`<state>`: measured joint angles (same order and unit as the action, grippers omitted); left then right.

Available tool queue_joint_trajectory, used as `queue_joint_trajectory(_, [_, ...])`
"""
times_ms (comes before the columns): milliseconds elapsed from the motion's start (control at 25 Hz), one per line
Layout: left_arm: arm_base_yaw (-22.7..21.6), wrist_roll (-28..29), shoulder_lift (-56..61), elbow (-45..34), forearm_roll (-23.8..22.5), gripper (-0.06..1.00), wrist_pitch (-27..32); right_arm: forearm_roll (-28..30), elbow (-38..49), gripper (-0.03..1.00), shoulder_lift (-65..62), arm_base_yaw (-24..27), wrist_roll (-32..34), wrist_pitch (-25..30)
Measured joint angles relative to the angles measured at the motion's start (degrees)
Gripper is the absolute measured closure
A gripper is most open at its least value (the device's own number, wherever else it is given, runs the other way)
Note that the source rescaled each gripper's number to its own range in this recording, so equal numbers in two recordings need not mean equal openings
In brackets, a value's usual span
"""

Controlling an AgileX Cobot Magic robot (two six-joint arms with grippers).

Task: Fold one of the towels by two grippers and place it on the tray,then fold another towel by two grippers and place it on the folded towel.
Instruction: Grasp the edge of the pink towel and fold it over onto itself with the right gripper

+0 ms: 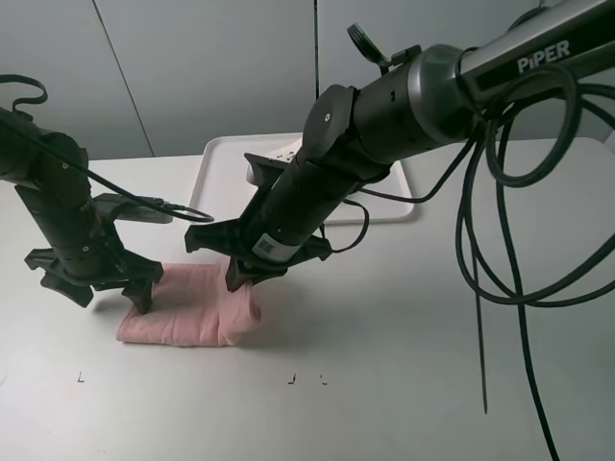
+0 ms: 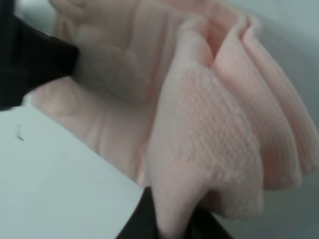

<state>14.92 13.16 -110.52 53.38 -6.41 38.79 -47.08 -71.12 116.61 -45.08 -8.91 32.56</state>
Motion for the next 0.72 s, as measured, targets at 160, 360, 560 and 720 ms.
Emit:
queue_joint_trajectory(160, [0.0,0.0,0.0,0.0,0.1,-0.06,0.0,-12.1,0.0,0.92,0.3,-0.1,-8.5,-1.5])
queue_joint_trajectory(360, [0.0,0.0,0.0,0.0,0.2,-0.06,0.0,-24.4,0.0,0.92,2.2,-2.1,-20.0,-4.6])
queue_joint_trajectory(560, [0.0,0.1,0.0,0.0,0.3,-0.06,0.1,-29.6,0.0,0.92,4.5,-3.9,-25.0,-5.5])
queue_joint_trajectory(720, [0.0,0.1,0.0,0.0,0.4,-0.06,0.1,-34.7,0.0,0.92,5.9,-4.0,-28.8,-7.3])
